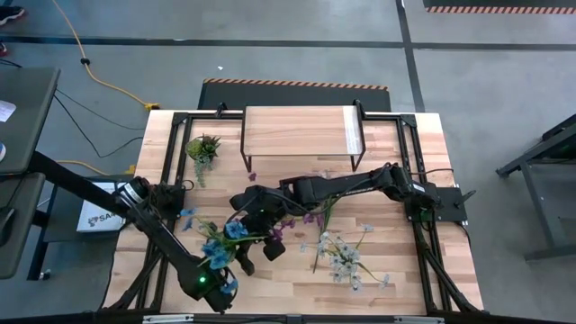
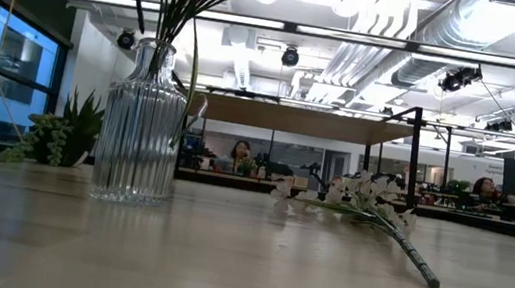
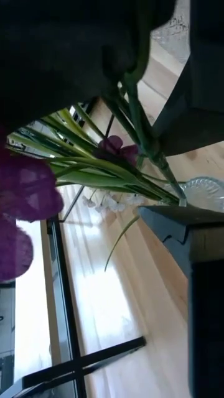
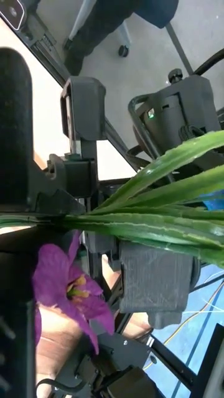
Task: Pick and place flowers into a vace then onto a shelf
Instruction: Put the blue flowers into the left transparent vase
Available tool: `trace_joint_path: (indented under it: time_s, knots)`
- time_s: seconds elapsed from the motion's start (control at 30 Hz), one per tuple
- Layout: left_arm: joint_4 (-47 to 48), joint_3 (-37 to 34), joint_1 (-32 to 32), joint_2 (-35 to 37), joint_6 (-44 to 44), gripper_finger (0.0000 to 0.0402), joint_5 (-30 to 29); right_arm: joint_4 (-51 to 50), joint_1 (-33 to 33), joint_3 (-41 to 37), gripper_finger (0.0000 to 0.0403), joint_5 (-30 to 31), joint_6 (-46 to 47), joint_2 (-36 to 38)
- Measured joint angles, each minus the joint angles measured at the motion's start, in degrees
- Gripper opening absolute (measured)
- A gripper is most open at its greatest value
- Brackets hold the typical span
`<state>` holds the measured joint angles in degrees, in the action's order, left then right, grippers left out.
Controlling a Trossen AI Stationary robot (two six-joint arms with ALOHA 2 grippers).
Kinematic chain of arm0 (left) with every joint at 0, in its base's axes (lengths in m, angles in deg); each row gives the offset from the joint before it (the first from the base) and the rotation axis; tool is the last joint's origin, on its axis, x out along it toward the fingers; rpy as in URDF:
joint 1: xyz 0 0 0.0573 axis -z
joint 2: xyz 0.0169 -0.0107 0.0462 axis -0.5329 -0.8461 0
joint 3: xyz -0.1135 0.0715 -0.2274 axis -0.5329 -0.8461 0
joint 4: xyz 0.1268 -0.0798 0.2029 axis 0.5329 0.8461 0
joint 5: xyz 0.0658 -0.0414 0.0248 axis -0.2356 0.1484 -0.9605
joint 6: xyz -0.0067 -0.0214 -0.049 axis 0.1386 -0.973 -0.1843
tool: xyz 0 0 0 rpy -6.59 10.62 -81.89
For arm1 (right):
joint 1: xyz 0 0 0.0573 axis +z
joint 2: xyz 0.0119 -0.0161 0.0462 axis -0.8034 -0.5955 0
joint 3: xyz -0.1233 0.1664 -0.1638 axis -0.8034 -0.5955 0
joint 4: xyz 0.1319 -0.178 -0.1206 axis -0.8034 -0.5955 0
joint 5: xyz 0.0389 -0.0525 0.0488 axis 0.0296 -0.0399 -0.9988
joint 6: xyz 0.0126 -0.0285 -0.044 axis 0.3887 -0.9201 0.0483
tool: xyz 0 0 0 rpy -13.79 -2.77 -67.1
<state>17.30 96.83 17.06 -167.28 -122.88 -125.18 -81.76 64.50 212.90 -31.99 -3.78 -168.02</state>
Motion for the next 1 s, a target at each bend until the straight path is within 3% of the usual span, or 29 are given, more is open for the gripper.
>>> trace_joint_path:
  time_s: [0.23,0.47,1.0]
  knots:
    - [0.1,0.0,0.6,0.0,0.0,0.0125,-0.5,0.0,0.0,0.0,0.0013,0.0,0.0,0.0]
    - [-0.1,0.0,0.6,0.0,0.1,0.0046,-1.1,0.5,-0.2,0.0,0.0015,0.7,-0.1,0.0]
    - [-0.2,0.0,0.7,0.0,0.1,0.0045,-1.6,0.5,-0.1,0.0,0.0024,0.0,0.2,0.0]
